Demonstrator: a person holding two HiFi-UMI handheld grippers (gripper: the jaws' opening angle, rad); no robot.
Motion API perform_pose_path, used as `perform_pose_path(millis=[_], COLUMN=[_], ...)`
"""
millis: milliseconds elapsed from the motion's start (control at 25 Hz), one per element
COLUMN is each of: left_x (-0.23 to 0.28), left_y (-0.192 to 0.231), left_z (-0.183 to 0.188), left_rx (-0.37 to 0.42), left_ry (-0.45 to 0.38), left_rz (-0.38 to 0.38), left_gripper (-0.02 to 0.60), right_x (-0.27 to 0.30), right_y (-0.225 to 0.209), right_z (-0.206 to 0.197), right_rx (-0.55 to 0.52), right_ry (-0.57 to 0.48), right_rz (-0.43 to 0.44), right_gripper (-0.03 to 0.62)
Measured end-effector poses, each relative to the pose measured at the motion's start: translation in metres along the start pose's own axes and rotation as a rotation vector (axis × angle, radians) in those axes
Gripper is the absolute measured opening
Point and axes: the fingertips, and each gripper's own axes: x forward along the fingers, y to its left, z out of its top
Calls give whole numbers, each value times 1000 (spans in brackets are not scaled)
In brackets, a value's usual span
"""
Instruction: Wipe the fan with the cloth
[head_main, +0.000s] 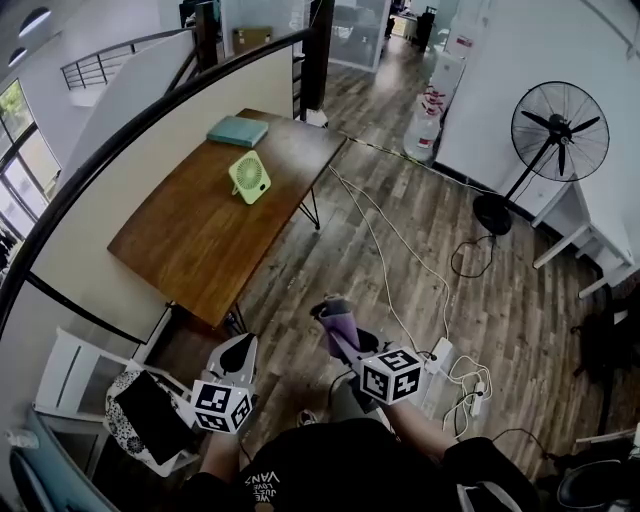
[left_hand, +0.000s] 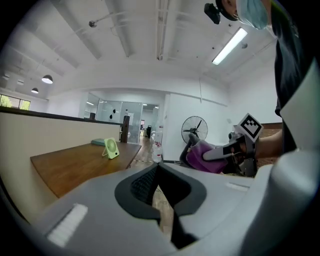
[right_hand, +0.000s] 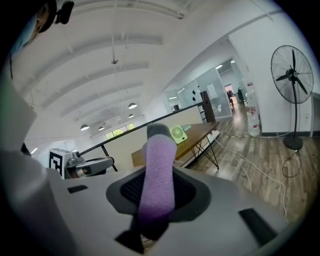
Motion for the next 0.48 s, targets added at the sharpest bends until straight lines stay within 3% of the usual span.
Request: perform_pose_path(millis=[200, 480], left_x=[12, 44], left_y=[2, 35], left_z=[-8, -1], left_rx=[-42, -75], left_ry=[15, 10], left_rz=[7, 79], left_gripper=[11, 11], right_x=[8, 49], right_y=[-18, -41], right_z=[-2, 23], right_rx=[17, -3], right_ry=[36, 46], right_rz=[-8, 44], right_gripper=[100, 100])
